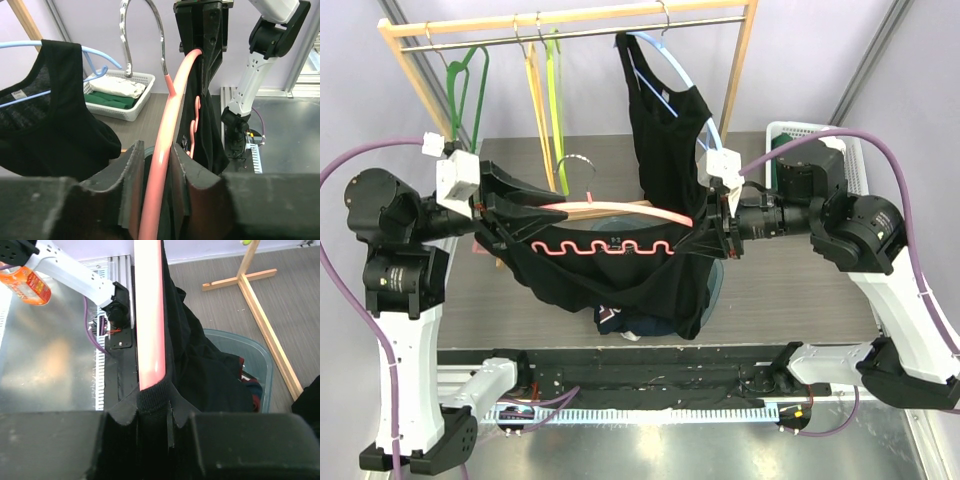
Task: Remove the tank top from the hanger
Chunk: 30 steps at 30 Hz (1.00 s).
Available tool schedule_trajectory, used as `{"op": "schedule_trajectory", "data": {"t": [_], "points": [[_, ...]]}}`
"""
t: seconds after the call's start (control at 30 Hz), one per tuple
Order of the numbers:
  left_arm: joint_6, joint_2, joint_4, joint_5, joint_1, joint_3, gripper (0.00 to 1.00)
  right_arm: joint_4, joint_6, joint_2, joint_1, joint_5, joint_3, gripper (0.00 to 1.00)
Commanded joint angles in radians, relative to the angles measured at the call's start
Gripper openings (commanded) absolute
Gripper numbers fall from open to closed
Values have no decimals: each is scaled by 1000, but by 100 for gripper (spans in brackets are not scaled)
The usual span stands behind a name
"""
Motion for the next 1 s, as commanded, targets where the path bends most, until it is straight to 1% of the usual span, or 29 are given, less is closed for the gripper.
{"op": "schedule_trajectory", "data": {"t": [0.0, 0.03, 0.07, 0.1, 0.13, 0.2, 0.37, 0.4, 0.43, 0.47, 0.53, 0.57, 0.63, 0.67, 0.7, 0.77, 0.83, 0.9, 0.93, 0.97], "points": [[67, -4, 12, -38, -1, -24, 24, 265, 30, -44, 2, 95, -36, 7], [92, -5, 9, -53, -1, -27, 15, 297, 37, -57, 1, 143, -94, 9], [115, -4, 7, -104, 1, -32, 11, 333, 46, -67, -1, 160, -126, 9], [158, -4, 7, -121, 1, -34, 6, 385, 54, -93, -1, 177, -157, 8], [202, 4, 7, -142, -1, -34, 5, 405, 54, -103, -1, 195, -206, 6], [268, 13, 9, -190, -2, -31, 3, 437, 56, -115, 1, 211, -234, 2], [345, 30, 3, -248, -17, -17, 0, 454, 56, -127, 1, 231, -254, 2], [354, 31, 3, -262, -22, -14, 0, 466, 57, -129, 1, 238, -254, 6], [376, 31, 3, -270, -22, -11, 0, 472, 59, -132, 1, 246, -258, 16], [393, 30, 1, -277, -25, -9, 0, 485, 62, -141, 1, 270, -261, 38], [414, 31, 3, -311, -30, 6, 0, 500, 66, -153, 1, 296, -284, 51], [434, 34, 3, -322, -30, 14, 0, 508, 69, -168, -1, 316, -293, 63], [454, 41, 7, -339, -30, 32, 0, 540, 74, -191, 1, 367, -333, 75], [462, 44, 12, -345, -30, 38, 0, 551, 79, -202, 1, 384, -349, 83], [460, 50, 24, -348, -30, 43, 0, 575, 82, -228, 1, 424, -378, 87], [466, 51, 30, -356, -30, 49, 0, 587, 96, -254, 1, 453, -399, 95], [474, 48, 35, -359, -30, 40, 0, 589, 109, -296, 1, 507, -427, 99], [485, 44, 37, -363, -30, 28, 0, 612, 141, -354, 1, 556, -464, 100], [486, 39, 37, -360, -30, 23, 0, 633, 160, -382, 1, 636, -485, 100], [485, 34, 35, -356, -30, 19, 0, 699, 184, -414, 1, 696, -513, 100]]}}
